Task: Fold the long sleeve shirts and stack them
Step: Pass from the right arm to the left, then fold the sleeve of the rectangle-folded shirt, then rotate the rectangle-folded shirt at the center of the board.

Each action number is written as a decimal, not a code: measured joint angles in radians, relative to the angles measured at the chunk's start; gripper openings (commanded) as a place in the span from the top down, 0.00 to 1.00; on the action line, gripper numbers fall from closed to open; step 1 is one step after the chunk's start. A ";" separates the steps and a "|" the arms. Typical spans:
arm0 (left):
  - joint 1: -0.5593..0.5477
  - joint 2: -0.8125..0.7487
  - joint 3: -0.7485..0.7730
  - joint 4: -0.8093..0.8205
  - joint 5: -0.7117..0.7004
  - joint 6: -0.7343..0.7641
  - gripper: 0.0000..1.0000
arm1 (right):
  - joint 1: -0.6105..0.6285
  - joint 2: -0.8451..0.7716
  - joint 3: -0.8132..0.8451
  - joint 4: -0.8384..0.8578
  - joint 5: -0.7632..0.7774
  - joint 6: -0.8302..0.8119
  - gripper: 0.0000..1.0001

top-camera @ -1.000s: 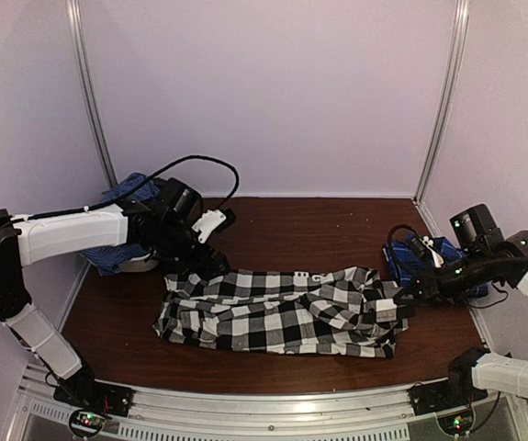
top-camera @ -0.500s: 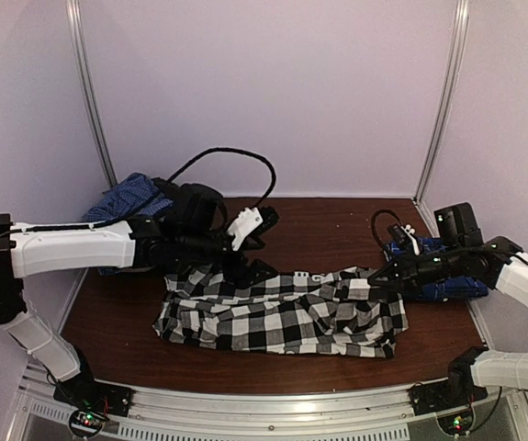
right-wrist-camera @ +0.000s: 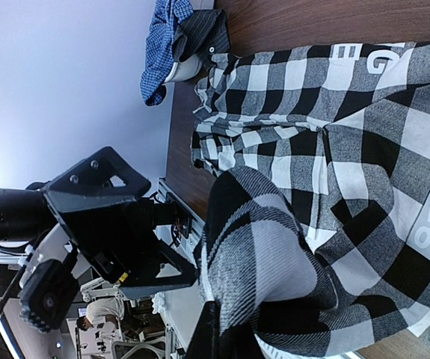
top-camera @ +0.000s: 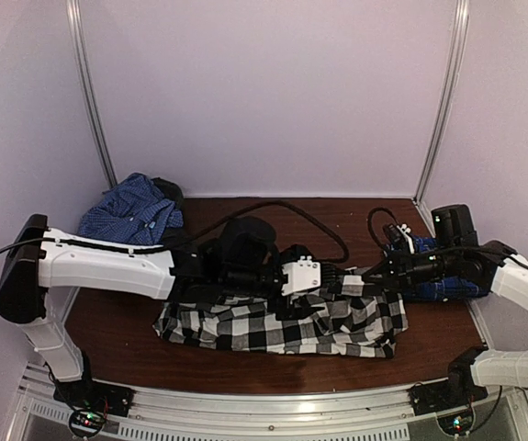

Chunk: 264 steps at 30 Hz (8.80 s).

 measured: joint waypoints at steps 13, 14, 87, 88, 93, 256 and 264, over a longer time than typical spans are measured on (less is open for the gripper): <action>-0.070 0.218 0.246 0.020 -0.172 0.193 0.42 | 0.006 -0.018 -0.008 0.017 0.000 0.025 1.00; -0.074 0.228 0.251 0.020 -0.186 0.202 0.44 | 0.006 -0.021 -0.008 0.019 0.000 0.027 1.00; -0.184 0.328 0.848 -0.940 0.122 -0.271 1.00 | -0.036 0.047 0.302 -0.425 0.270 -0.333 0.24; -0.192 0.340 0.849 -0.946 0.130 -0.276 1.00 | -0.036 0.047 0.294 -0.420 0.270 -0.332 0.24; -0.211 0.392 0.850 -0.955 0.140 -0.305 1.00 | -0.036 0.049 0.267 -0.403 0.270 -0.333 0.24; 0.409 -0.114 -0.517 -0.052 -0.047 -1.059 0.28 | 0.119 0.678 0.143 0.093 0.775 -0.373 0.24; 0.319 -0.119 -0.529 -0.025 -0.102 -1.135 0.27 | 0.072 0.944 0.449 0.081 0.888 -0.468 0.24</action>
